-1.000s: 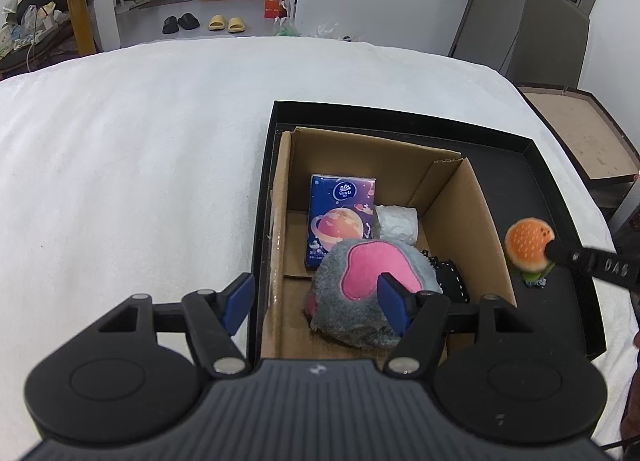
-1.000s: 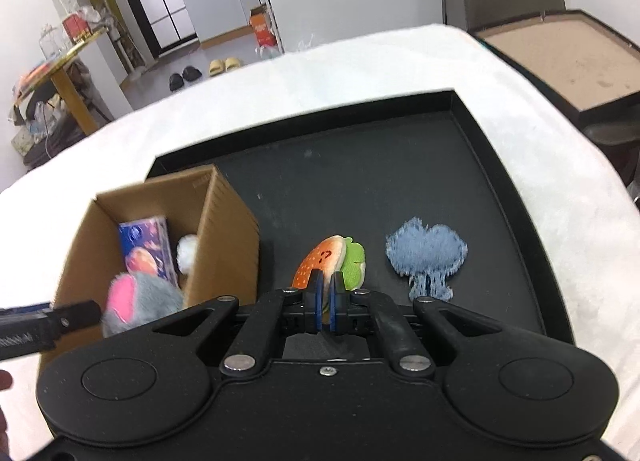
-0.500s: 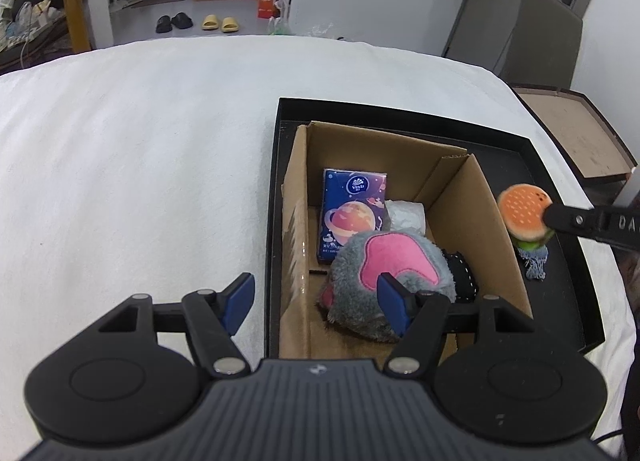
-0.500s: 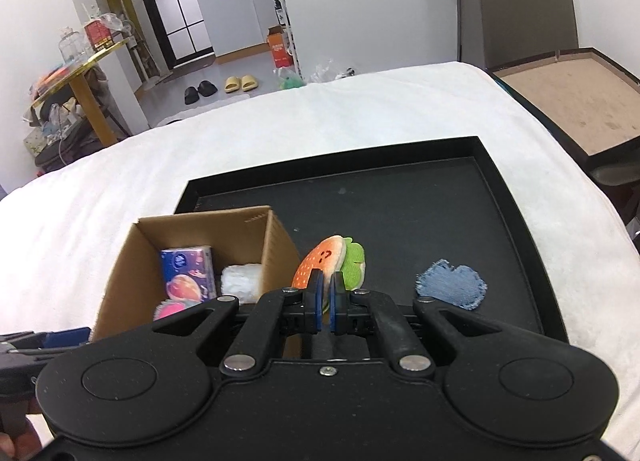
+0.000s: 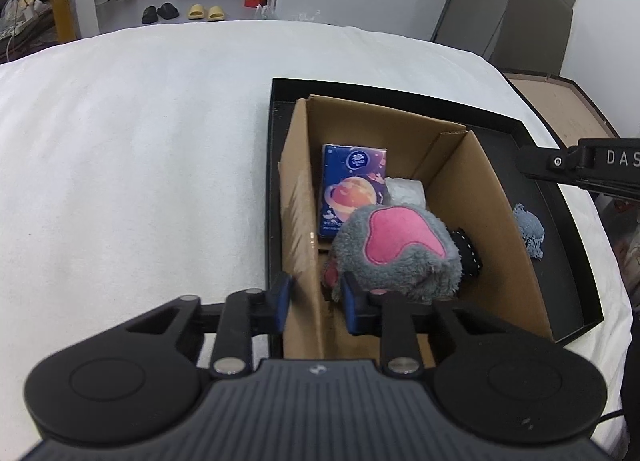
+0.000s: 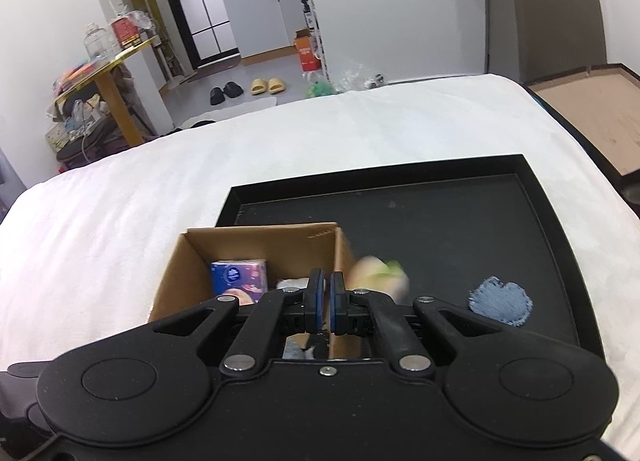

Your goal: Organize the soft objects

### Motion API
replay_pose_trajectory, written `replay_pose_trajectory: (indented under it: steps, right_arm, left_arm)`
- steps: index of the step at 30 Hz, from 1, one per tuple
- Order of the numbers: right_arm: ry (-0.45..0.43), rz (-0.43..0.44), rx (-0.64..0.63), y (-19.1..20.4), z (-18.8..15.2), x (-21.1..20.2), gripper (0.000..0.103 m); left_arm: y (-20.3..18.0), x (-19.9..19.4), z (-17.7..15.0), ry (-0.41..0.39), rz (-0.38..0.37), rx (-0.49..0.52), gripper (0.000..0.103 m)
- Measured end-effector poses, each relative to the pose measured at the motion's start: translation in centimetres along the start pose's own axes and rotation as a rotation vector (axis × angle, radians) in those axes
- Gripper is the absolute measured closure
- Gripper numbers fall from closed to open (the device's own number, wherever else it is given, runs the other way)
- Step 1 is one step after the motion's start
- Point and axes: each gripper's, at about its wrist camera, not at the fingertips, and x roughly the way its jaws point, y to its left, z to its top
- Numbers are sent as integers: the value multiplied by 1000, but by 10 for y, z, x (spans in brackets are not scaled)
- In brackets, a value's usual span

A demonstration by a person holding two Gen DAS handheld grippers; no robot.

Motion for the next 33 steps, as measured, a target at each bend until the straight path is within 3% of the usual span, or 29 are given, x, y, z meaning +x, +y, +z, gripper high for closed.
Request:
replay_pose_trajectory:
  steps: [9,16,21,33]
  right_arm:
    - [-10,15,-14,10,0,2,100]
    - [16,-63,41,-18,-4,5,92]
    - [55,-101,52,-29,-19,14,68]
    - [128,-131,114,-56,-40,38,57]
  left_arm:
    - [5,-3,-2,-4,6,-10,87]
    - [6,-3,-1,-2,8,-19,86]
    - [1,-5,1,-16,17,-7,86]
    - [-3,-6,5,-17,44,-12,82]
